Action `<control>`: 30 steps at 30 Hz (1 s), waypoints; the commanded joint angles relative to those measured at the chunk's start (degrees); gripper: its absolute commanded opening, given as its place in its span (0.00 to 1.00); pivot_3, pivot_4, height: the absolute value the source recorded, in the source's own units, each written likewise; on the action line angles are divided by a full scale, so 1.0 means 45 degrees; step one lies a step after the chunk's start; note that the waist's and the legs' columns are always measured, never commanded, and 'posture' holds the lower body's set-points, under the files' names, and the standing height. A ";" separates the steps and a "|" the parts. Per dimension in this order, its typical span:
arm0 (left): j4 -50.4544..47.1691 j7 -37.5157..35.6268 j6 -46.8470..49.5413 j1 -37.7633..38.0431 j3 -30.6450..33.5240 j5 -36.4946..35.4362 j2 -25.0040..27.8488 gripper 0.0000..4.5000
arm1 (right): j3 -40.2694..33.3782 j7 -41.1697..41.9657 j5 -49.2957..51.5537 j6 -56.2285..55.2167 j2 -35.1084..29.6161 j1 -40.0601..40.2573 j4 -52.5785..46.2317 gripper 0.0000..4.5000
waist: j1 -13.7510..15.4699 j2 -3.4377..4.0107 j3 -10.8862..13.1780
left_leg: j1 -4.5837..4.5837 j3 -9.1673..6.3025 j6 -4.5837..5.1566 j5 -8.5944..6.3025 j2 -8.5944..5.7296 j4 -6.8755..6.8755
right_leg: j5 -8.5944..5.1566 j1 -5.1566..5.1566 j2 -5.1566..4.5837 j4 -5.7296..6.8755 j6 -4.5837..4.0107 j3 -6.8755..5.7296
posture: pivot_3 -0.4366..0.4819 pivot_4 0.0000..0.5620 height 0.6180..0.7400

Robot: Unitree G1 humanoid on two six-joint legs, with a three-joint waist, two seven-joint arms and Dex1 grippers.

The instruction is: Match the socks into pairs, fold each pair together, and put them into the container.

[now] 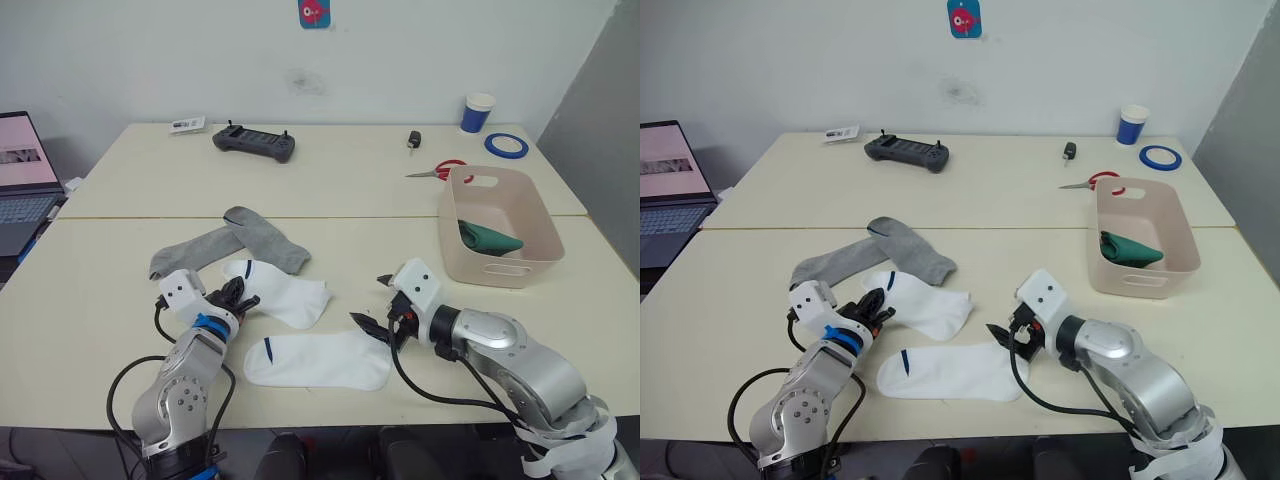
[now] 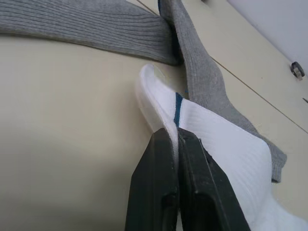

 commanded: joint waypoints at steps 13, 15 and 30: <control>0.2176 -0.4455 0.1063 0.0418 0.0474 -0.1009 0.5548 0.81 | 0.0150 0.0226 -0.0087 -0.0336 0.0364 -0.0086 -0.0386 1.00 | 0.0023 -0.0004 -0.0003 | -0.0001 -0.0009 0.0004 -0.0003 0.0002 -0.0008 | -0.0002 -0.0004 0.0002 -0.0005 -0.0004 -0.0016 | 0.48 0.27 1.00; 0.2992 -0.5131 0.1531 -0.0123 -0.0066 -0.0837 0.6267 0.81 | 0.0184 0.0264 -0.0107 -0.0330 0.0406 -0.0115 -0.0395 1.00 | 0.0013 -0.0004 -0.0004 | 0.0000 -0.0004 0.0005 -0.0003 0.0001 -0.0008 | -0.0002 -0.0006 -0.0001 -0.0007 -0.0004 -0.0012 | 0.48 0.27 1.00; 0.8213 -0.7899 0.1390 -0.4815 -0.2725 0.1403 0.7364 0.41 | 0.0829 0.0042 -0.0662 -0.0078 0.0904 -0.0319 -0.0109 1.00 | -0.0041 -0.0007 -0.0005 | 0.0000 -0.0010 0.0004 -0.0002 0.0006 -0.0015 | -0.0001 -0.0011 -0.0001 -0.0002 -0.0003 -0.0016 | 0.48 0.27 1.00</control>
